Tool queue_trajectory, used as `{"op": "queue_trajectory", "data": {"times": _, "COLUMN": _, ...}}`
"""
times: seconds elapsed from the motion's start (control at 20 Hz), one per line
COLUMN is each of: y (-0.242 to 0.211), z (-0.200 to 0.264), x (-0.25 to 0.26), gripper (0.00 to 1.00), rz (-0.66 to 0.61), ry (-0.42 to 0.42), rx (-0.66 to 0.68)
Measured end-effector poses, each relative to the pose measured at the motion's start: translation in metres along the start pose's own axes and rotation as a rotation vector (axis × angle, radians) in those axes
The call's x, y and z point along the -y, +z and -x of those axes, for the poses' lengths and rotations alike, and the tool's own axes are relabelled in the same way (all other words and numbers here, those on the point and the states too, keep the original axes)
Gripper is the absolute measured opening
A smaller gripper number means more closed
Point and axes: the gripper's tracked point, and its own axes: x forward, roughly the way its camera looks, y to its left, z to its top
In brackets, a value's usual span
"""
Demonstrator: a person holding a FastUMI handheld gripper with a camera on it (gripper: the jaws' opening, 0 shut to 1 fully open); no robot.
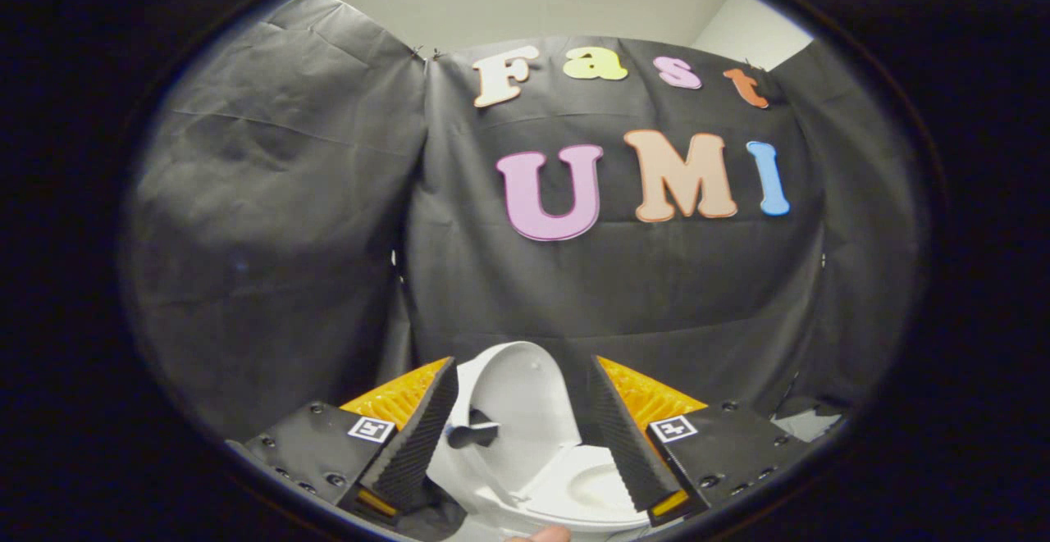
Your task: Open the toilet lid.
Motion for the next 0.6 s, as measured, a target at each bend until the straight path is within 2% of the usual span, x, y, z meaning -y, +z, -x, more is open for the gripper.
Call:
{"op": "queue_trajectory", "data": {"times": 0.2, "y": -0.02, "z": 0.027, "x": 0.061, "gripper": 0.96, "rz": 0.07, "ry": -0.011, "rx": -0.047}}
{"op": "queue_trajectory", "data": {"times": 0.35, "y": -0.039, "z": 0.045, "x": 0.083, "gripper": 0.96, "rz": 0.102, "ry": 0.054, "rx": -0.091}}
{"op": "queue_trajectory", "data": {"times": 0.4, "y": -0.047, "z": 0.052, "x": 0.096, "gripper": 0.96, "rz": 0.143, "ry": 0.053, "rx": -0.115}}
{"op": "queue_trajectory", "data": {"times": 0.5, "y": -0.056, "z": 0.066, "x": 0.131, "gripper": 0.96, "rz": 0.211, "ry": 0.001, "rx": -0.11}}
{"op": "queue_trajectory", "data": {"times": 0.6, "y": -0.059, "z": 0.076, "x": 0.161, "gripper": 0.97, "rz": 0.178, "ry": -0.069, "rx": -0.048}}
